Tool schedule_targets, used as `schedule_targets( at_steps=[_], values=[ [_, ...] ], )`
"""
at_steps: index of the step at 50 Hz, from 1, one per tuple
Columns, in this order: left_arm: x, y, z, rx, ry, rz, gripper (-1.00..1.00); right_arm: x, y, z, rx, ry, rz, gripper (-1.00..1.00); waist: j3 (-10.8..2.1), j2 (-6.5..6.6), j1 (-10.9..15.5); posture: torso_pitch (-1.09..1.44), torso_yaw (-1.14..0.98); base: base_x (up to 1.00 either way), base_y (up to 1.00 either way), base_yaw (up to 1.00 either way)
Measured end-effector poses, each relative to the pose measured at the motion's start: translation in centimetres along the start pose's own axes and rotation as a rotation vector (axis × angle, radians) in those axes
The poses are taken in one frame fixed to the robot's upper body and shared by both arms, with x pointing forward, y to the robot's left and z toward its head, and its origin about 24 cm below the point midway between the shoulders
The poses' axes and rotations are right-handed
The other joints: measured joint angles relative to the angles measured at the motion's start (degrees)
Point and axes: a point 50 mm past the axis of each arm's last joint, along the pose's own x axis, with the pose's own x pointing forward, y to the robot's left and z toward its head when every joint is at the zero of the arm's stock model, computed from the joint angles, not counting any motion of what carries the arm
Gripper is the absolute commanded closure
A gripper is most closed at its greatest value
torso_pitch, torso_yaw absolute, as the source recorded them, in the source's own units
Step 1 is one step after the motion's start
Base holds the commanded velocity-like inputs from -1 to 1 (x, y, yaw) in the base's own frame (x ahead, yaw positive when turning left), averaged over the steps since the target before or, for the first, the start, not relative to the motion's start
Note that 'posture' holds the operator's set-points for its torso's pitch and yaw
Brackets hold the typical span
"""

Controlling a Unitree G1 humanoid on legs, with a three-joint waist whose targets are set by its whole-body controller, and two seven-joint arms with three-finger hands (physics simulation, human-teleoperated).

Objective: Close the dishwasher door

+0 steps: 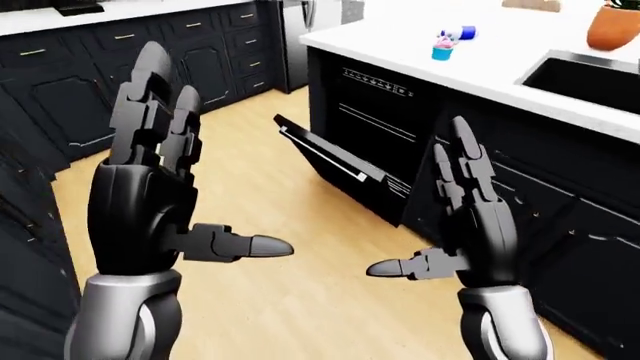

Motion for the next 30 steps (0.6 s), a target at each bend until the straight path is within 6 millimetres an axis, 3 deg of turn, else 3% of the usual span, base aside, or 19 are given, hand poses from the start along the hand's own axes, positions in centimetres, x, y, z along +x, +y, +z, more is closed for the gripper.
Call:
schedule_targets(
  at_steps=[6, 9, 14, 20, 23, 24, 26, 28, 30],
  values=[
    [0.0, 0.0, 0.5, 0.000, -0.028, -0.005, -1.00, -0.2, 0.5, 0.3, 0.002, -0.017, 0.023, -1.00, 0.58, 5.20, -0.78, 0.00, 0.00, 0.00, 0.00, 1.00],
    [0.0, 0.1, 0.5, 0.005, -0.033, 0.001, -1.00, -0.1, 0.6, 0.3, 0.005, -0.023, 0.027, -1.00, -0.22, 7.98, -0.27, 0.00, 0.00, 0.00, 0.00, 1.00],
    [-0.1, 0.5, -0.1, 0.012, 0.009, 0.033, -1.00, -0.2, 1.1, -0.2, 0.017, 0.006, 0.055, -1.00, -0.50, 5.54, 1.82, 0.00, 0.00, 0.00, 0.00, 1.00],
    [-0.1, 0.4, 0.3, 0.013, -0.022, 0.024, -1.00, -0.3, 1.2, 0.1, 0.017, -0.023, 0.052, -1.00, 0.99, 1.45, 0.86, 0.00, 0.00, 0.00, 0.00, 1.00],
    [0.0, 0.3, 0.4, 0.010, -0.030, 0.020, -1.00, -0.3, 1.1, 0.1, 0.015, -0.029, 0.052, -1.00, 0.22, -1.36, -0.08, 0.00, 0.00, 0.00, 0.00, 1.00],
    [0.0, 0.1, 0.3, -0.002, -0.021, 0.011, -1.00, -0.3, 1.0, 0.0, 0.006, -0.024, 0.045, -1.00, 0.28, -0.76, -0.45, 0.00, 0.00, 0.00, 0.00, 1.00],
    [0.0, 0.0, 0.0, -0.005, -0.002, 0.000, -1.00, -0.4, 0.9, -0.4, 0.001, -0.001, 0.035, -1.00, 0.43, -0.78, -0.11, 0.00, 0.00, 0.00, 0.00, 1.00],
    [-0.2, 0.3, 0.1, 0.008, -0.006, 0.019, -1.00, -0.3, 1.4, -0.6, 0.001, 0.004, 0.060, -1.00, -0.09, -0.17, 0.06, 0.00, 0.00, 0.00, 0.05, 0.00],
    [-0.1, 0.5, 0.6, 0.018, -0.031, 0.033, -1.00, -0.4, 1.9, -0.4, 0.018, -0.006, 0.090, -1.00, -0.09, 1.28, -0.73, 0.00, 0.00, 0.00, 0.00, 0.00]
  ],
)
